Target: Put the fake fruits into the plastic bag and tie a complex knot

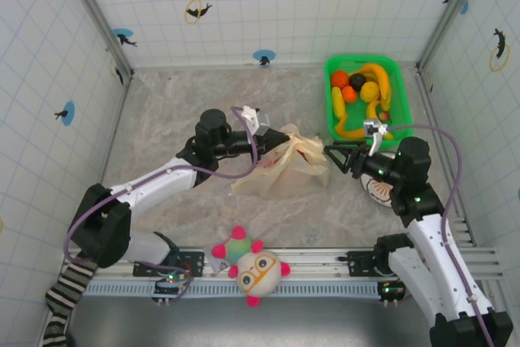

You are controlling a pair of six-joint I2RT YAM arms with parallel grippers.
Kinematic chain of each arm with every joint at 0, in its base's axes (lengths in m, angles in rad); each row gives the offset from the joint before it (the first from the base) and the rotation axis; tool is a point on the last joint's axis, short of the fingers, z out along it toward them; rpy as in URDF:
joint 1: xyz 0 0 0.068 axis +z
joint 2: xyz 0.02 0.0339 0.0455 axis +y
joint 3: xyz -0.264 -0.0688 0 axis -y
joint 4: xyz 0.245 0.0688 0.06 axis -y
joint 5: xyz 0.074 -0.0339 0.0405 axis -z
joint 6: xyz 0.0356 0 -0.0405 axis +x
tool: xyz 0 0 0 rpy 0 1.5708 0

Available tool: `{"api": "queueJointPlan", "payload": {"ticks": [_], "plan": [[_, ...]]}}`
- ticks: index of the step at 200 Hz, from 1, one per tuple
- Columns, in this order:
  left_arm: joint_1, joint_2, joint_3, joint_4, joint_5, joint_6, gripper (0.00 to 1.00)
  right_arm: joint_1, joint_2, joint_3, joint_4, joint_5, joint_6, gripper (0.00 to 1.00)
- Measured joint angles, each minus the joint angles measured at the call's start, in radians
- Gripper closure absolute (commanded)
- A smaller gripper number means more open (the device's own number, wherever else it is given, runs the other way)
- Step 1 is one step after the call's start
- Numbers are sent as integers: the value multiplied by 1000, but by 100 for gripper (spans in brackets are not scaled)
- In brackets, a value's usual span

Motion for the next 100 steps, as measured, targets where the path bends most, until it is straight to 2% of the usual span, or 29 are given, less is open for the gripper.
{"api": "queueJointPlan", "payload": {"ticks": [54,76,100], "plan": [[-22,0,0,0,-14,-25,100,9,-74,-107,55,7,-6,53],[-27,0,0,0,-23,-29,100,43,-80,-106,56,39,-30,59],[-27,0,0,0,-29,-33,100,84,-76,-107,56,85,-47,59]]}}
